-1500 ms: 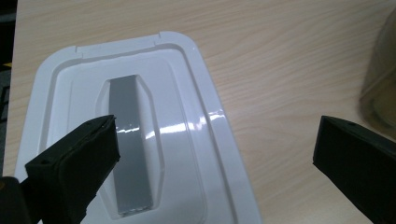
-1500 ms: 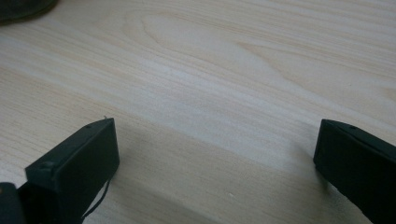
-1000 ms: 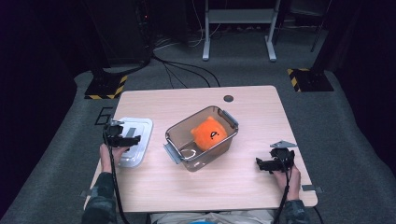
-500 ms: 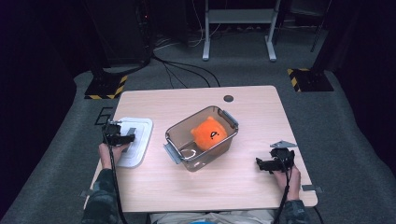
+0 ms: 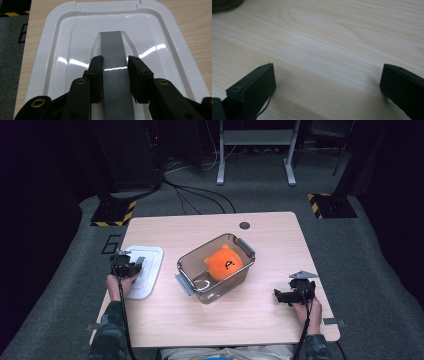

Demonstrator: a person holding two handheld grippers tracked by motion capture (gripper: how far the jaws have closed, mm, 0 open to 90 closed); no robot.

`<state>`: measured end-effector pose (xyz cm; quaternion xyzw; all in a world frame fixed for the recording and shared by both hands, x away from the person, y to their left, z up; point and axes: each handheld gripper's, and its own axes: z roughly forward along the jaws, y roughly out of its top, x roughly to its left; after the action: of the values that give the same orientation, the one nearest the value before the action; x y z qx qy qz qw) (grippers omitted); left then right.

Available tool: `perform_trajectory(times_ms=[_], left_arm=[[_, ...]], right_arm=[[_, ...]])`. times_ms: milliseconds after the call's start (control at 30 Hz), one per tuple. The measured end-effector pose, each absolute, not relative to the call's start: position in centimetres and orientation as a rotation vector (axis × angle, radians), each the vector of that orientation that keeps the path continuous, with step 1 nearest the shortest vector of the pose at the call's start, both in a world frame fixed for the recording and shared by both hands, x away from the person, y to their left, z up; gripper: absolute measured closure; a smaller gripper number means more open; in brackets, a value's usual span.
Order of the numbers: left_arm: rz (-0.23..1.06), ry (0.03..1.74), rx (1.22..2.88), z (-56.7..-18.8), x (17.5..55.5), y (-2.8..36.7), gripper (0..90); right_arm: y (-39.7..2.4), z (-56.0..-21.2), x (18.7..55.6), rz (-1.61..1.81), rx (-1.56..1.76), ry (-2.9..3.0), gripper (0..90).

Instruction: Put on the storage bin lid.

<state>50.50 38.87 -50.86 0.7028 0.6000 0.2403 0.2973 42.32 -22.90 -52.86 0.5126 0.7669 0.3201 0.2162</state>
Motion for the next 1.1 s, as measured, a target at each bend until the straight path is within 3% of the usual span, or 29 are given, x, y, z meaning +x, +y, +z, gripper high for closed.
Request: perform_trajectory(times_ms=[1100], left_arm=[[0.601, 1.435, 1.883, -46.3, 48.2, 38.4, 66.6]], right_arm=[[-22.8, -52.9, 42.3, 0.89, 1.431, 2.115, 0.0]])
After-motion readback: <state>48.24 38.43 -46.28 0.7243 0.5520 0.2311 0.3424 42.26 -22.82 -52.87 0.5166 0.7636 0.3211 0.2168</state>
